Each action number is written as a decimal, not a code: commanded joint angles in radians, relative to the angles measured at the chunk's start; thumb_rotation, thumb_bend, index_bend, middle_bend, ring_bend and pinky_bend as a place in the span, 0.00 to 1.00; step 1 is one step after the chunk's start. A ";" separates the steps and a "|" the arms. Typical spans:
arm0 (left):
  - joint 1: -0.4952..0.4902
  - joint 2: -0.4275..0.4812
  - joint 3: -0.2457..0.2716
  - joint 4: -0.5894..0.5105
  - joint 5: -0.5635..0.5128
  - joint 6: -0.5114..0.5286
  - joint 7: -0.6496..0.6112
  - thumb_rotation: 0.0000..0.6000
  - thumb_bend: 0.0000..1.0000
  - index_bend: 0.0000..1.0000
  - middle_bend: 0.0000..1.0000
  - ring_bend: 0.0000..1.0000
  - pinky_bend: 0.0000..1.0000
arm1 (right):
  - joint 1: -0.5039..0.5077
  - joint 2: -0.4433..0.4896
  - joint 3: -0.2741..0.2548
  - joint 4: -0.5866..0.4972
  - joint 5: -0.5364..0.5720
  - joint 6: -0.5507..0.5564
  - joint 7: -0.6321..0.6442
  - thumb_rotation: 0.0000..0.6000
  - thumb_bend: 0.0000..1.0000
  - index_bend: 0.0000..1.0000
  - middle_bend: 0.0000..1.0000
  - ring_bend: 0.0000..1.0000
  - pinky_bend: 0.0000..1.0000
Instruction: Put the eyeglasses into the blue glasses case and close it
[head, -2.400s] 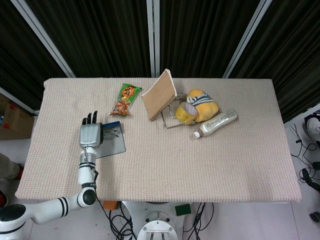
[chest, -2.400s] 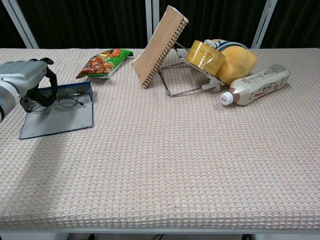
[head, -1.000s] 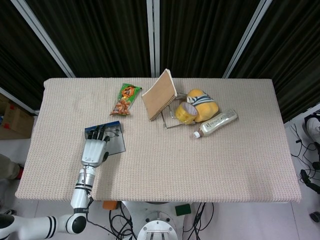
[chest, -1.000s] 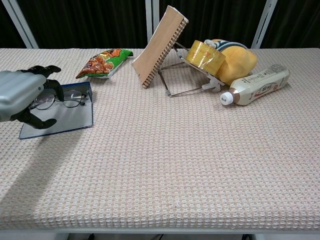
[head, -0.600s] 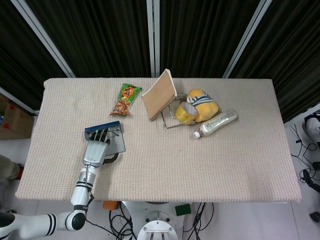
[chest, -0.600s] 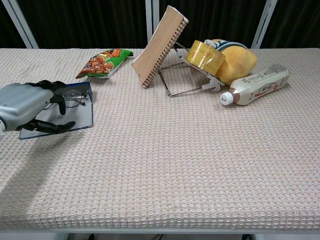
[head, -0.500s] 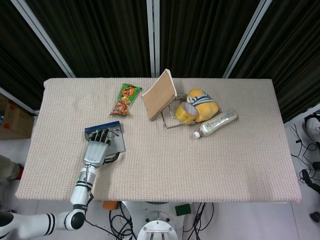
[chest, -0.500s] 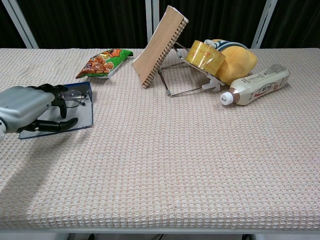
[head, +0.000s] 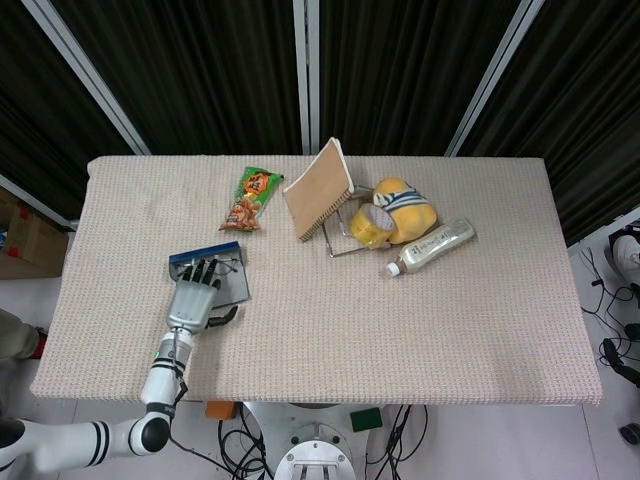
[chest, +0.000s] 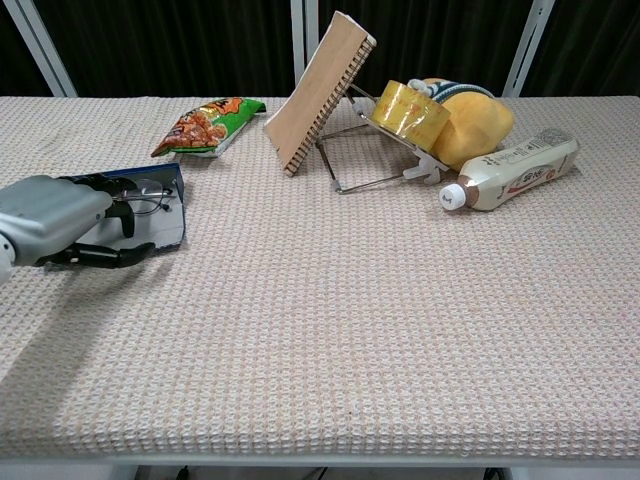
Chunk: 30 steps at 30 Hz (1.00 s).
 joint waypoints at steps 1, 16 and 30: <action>-0.007 0.005 0.004 -0.006 -0.015 -0.005 0.017 0.27 0.23 0.23 0.00 0.00 0.13 | 0.001 0.000 0.000 -0.001 -0.001 0.000 -0.001 1.00 0.36 0.00 0.00 0.00 0.00; 0.003 -0.069 -0.019 0.100 0.067 0.081 -0.075 1.00 0.44 0.47 0.00 0.00 0.14 | 0.002 -0.007 -0.002 0.007 0.000 -0.006 -0.004 1.00 0.36 0.00 0.00 0.00 0.00; 0.075 -0.025 0.014 0.017 0.249 0.230 -0.168 1.00 0.51 0.71 0.02 0.00 0.14 | 0.000 -0.016 -0.001 0.016 0.000 0.003 -0.004 1.00 0.36 0.00 0.00 0.00 0.00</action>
